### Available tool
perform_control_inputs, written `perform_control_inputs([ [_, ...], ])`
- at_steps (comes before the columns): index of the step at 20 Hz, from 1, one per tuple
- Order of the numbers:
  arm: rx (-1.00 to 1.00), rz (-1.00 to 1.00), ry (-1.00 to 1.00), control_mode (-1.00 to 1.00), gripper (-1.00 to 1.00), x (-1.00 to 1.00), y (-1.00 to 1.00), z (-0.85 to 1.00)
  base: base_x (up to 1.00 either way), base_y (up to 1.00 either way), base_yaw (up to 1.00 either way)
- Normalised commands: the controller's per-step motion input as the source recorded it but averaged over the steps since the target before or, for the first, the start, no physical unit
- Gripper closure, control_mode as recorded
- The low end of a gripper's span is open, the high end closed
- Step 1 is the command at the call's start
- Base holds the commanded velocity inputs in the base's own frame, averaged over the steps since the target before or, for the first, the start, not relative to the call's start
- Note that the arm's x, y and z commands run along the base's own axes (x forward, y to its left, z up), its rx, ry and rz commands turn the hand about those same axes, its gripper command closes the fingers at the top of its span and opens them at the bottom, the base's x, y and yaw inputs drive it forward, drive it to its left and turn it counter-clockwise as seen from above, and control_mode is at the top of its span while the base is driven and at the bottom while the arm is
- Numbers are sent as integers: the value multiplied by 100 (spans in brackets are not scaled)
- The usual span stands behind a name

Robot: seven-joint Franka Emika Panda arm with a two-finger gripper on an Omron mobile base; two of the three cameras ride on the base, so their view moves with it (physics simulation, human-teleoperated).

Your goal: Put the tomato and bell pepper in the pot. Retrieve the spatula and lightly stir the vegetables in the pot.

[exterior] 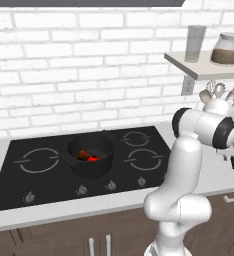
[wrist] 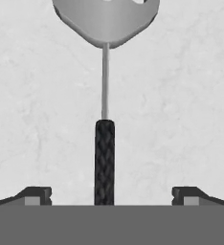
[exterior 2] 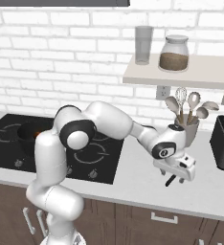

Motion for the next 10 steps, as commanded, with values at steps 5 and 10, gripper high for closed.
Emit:
perform_control_inputs([
  [5,0,-1,-2,-100,-100,-11,7,-5,0,0,0],
  [10,0,-4,-1,-100,-100,-2,29,-7,0,0,0],
])
